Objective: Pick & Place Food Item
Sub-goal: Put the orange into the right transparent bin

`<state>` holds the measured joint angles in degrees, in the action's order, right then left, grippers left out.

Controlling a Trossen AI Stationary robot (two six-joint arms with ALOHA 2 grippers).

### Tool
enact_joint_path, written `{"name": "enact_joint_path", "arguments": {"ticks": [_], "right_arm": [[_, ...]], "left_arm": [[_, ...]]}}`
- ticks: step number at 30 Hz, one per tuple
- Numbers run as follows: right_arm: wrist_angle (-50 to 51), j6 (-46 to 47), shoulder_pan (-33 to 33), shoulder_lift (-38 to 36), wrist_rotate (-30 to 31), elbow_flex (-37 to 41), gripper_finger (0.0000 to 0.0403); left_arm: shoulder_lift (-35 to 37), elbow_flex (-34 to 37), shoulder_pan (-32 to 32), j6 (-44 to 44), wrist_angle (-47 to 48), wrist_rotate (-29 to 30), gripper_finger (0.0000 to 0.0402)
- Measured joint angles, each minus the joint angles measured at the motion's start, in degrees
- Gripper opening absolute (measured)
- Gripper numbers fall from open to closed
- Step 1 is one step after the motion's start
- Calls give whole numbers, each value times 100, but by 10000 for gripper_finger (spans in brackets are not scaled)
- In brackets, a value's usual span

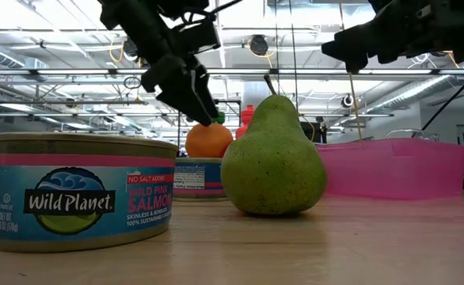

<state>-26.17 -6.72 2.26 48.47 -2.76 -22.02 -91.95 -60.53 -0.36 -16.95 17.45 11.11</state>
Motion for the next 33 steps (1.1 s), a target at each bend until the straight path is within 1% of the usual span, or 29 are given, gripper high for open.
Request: {"name": "enact_joint_path", "arguments": {"ticks": [2,11,16,21,27,30,33], "right_arm": [[34,0,0,0,0,0,161],[69,0,0,0,0,0,161],[89,0,-5,14,4,-4,161],[92,-1,-6,50,3,-7,161],[115,-1,-5,74,2,-7,161],[115,0,-5,74,2,-7,161],[115,0,-5,74,2,-7,161]], "left_arm": [[-36,0,52,-4,-10,-215,392],[-340,0,244,-78,-2,-617,392],[-514,9,325,-44,-44,-627,392],[-533,4,369,135,-89,-567,392],[-533,4,371,373,50,-360,392],[-533,4,365,552,173,-361,374],[-531,4,354,931,261,-363,330]]}}
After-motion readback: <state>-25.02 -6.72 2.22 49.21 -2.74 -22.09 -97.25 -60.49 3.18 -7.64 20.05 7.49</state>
